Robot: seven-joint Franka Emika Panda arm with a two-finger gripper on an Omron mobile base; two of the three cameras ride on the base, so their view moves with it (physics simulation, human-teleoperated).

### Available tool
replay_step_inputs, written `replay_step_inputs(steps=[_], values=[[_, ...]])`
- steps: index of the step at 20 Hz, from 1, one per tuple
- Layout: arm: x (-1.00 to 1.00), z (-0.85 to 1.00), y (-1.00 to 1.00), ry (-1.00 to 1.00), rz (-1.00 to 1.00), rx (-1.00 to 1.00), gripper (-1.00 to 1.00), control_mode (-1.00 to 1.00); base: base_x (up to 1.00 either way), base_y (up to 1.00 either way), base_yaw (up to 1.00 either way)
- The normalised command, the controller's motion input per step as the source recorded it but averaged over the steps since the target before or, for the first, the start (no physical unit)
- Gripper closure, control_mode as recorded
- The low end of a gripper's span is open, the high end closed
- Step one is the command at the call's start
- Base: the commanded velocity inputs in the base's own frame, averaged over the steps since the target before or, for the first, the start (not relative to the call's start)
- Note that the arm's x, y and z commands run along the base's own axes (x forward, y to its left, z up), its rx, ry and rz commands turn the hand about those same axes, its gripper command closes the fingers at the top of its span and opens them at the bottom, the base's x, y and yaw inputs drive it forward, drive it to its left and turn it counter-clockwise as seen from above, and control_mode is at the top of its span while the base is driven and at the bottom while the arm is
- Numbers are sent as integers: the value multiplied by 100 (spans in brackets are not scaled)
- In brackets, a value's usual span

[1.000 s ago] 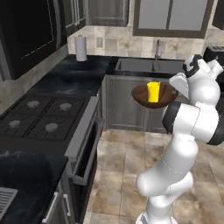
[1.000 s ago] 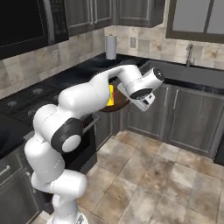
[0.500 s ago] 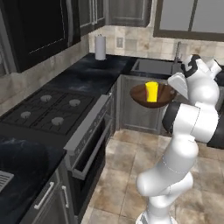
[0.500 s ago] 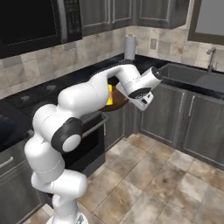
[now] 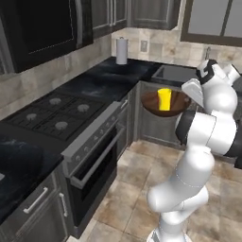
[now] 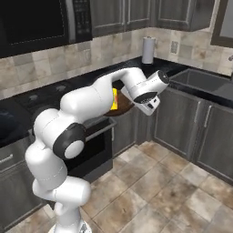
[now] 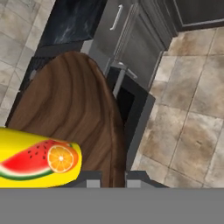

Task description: Place the cup inside the bowl on the dining table and move the bowl to any counter.

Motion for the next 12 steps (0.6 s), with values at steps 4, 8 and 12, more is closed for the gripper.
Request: replay_step_inputs(steps=[4,8,12], values=[[0,0,0,0,0,0,100,100,21,-50,32],[0,0,0,0,0,0,100,100,50,-51,32],[0,0,0,0,0,0,100,100,49,-52,31]])
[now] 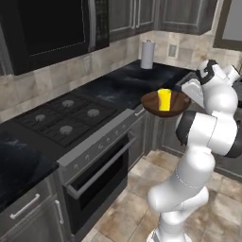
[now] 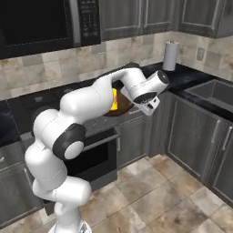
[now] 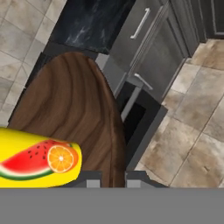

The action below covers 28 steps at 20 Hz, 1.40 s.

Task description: Place the cup inside the bowl on the dining table and move the bowl to any counter.

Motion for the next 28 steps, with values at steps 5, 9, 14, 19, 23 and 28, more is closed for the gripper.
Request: replay_step_inputs(steps=[5,9,14,19,23,28], values=[[0,0,0,0,0,0,100,100,40,-60,30],[0,0,0,0,0,0,100,100,13,-66,27],[0,0,0,0,0,0,100,100,21,-53,28],[0,0,0,0,0,0,100,100,32,-47,28],[0,0,0,0,0,0,100,100,16,-49,25],[0,0,0,0,0,0,100,100,12,-58,23]])
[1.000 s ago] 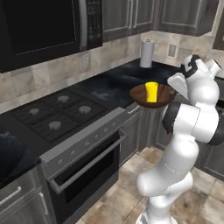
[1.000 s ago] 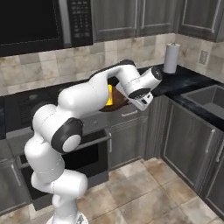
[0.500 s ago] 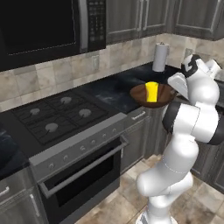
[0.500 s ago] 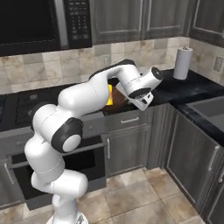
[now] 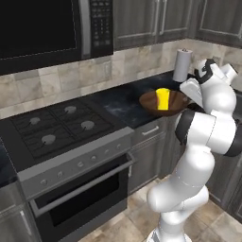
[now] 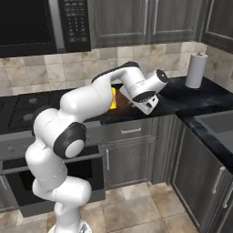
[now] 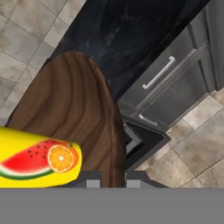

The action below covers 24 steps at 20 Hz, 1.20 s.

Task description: Place the cup inside the bowl on the dining table and move the bowl to any counter.

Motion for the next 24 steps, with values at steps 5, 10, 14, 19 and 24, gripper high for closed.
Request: replay_step_inputs(steps=[5,10,14,19,24], values=[[0,0,0,0,0,0,100,100,12,-60,22],[0,0,0,0,0,0,100,100,15,-57,23],[0,0,0,0,0,0,100,100,11,-52,23],[0,0,0,0,0,0,100,100,19,-37,23],[0,0,0,0,0,0,100,100,27,-22,22]])
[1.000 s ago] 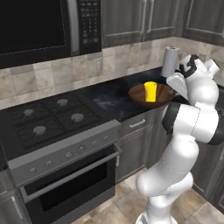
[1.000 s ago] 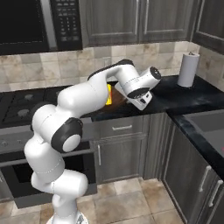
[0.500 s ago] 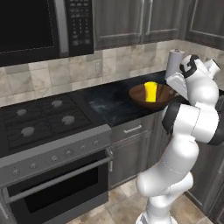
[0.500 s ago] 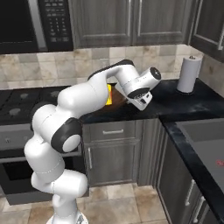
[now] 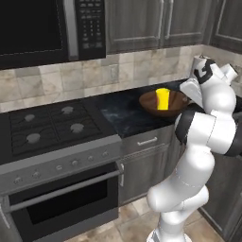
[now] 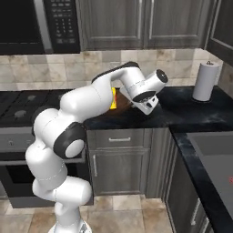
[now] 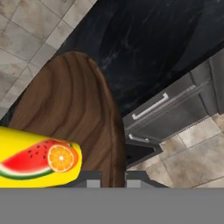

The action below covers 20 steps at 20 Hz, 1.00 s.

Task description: Place the cup inside the bowl on the dining table and move the bowl to any counter.

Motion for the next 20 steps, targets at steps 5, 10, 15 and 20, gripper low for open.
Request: replay_step_inputs(steps=[5,10,15,20], values=[[0,0,0,0,0,0,100,100,39,-23,20],[0,0,0,0,0,0,100,100,47,-25,16],[0,0,0,0,0,0,100,100,69,-25,13],[0,0,0,0,0,0,100,100,62,-30,13]])
